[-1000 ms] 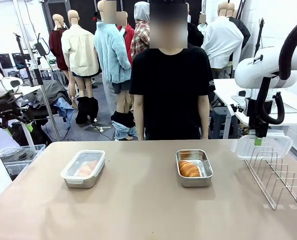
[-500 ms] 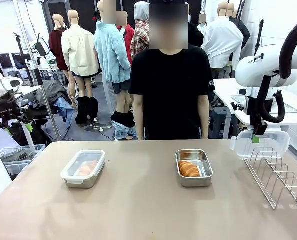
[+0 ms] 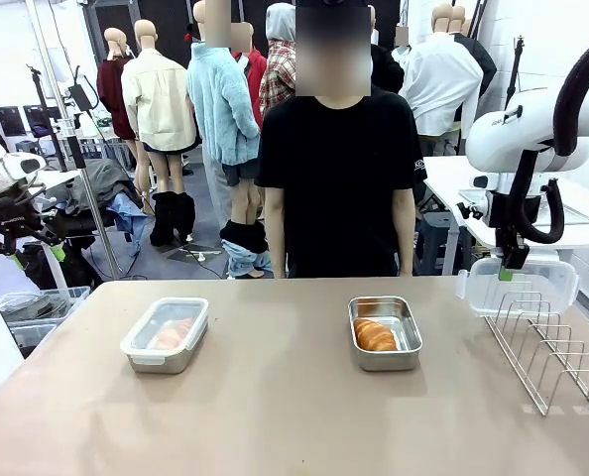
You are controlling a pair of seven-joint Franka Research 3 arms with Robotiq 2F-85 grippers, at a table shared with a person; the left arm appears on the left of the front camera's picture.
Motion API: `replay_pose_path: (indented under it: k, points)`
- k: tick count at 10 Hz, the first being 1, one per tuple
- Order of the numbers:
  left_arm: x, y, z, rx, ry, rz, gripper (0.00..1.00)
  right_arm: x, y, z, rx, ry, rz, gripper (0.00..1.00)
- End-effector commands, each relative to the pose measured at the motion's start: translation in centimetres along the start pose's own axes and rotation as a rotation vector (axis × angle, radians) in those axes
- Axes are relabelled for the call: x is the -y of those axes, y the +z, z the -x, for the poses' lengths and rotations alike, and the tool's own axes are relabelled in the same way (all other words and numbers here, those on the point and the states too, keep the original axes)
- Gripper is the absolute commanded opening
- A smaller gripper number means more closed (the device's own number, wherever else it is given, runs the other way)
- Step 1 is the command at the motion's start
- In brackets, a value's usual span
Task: Place the bread in airtight containers.
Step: Pick up one Airtight Container lid and hand it to the human, then release when the human grabs the Airtight Container lid.
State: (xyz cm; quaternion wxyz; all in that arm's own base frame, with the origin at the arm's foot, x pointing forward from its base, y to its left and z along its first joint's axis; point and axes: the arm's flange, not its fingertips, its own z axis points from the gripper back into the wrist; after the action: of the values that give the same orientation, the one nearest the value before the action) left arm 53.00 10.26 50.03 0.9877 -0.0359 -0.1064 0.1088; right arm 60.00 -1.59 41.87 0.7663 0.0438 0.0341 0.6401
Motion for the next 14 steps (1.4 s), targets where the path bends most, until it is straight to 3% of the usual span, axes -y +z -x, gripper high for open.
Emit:
replay_pose_path:
  k: [1,4,6,10,14]
  points:
    - [0.0,0.2,0.1,0.006,0.006,-0.018,0.72,0.0,0.0,0.0,0.0,-0.001,0.0,0.0]
    - [0.0,0.2,0.1,0.006,0.006,-0.018,0.72,0.0,0.0,0.1,0.0,-0.001,0.0,0.0]
    - [0.0,0.2,0.1,0.006,0.006,-0.018,0.72,-1.7,6.2,0.3,0.026,-0.012,0.054,0.0]
    - [0.0,0.2,0.1,0.006,0.006,-0.018,0.72,-5.8,19.6,-3.6,0.047,0.007,0.229,0.0]
    - [0.0,0.2,0.1,0.006,0.006,-0.018,0.72,-3.4,24.2,-9.1,0.056,0.119,0.438,0.0]
